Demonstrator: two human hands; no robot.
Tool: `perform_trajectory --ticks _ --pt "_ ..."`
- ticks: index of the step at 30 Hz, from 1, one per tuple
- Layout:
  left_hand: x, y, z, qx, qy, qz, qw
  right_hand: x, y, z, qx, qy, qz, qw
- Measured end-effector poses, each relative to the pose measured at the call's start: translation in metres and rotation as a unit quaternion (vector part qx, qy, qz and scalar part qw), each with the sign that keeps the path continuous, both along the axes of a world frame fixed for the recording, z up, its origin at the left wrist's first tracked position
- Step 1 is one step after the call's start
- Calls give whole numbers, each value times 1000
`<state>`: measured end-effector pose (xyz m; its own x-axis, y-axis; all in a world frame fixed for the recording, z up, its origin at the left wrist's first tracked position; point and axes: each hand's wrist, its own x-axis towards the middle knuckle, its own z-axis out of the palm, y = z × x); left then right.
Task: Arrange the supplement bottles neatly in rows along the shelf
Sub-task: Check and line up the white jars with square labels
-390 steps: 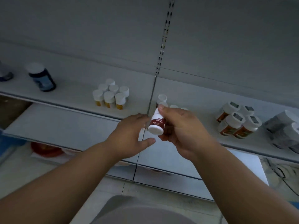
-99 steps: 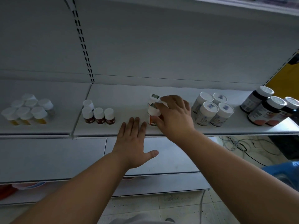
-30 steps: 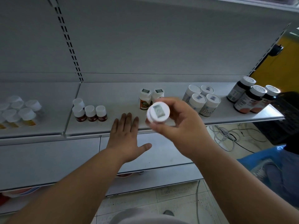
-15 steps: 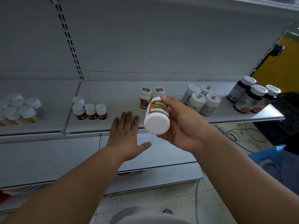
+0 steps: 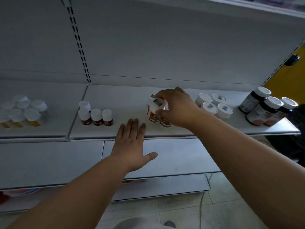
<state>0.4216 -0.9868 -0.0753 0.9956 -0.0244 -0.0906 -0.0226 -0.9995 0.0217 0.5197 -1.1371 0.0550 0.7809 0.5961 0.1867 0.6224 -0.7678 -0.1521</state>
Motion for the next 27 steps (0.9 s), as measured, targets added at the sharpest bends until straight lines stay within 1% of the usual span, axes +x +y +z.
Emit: perform_trajectory --ticks 3,6,7,10,11,13,17,21,23,25,27 --pt "-1 0 -2 0 -5 0 1000 3 2 -16 -49 -41 -1 998" --pt "0 1 -4 1 -11 -2 1000 4 0 -25 -78 -58 -6 995" --pt "0 1 -4 1 -11 -4 1000 4 -1 -25 -65 -53 -11 996" --pt "0 1 -2 -1 -3 -6 1000 8 -4 -21 55 -47 -45 996" --pt "0 1 -2 0 -2 -5 1000 12 -5 -19 79 -48 -62 994" --pt "0 1 -3 4 -2 -5 1000 22 -5 -14 77 -16 -101 992" --pt "0 1 -2 12 0 -1 1000 39 4 -13 51 110 -149 981" --pt "0 -1 1 9 9 5 1000 49 4 -11 87 148 -172 970" --pt "0 -1 0 11 11 4 1000 47 1 -10 99 132 -179 970" --pt "1 -1 0 11 11 4 1000 43 -5 -9 129 47 -176 975" --pt "0 -1 1 7 13 4 1000 33 -12 -2 229 -38 -145 962"
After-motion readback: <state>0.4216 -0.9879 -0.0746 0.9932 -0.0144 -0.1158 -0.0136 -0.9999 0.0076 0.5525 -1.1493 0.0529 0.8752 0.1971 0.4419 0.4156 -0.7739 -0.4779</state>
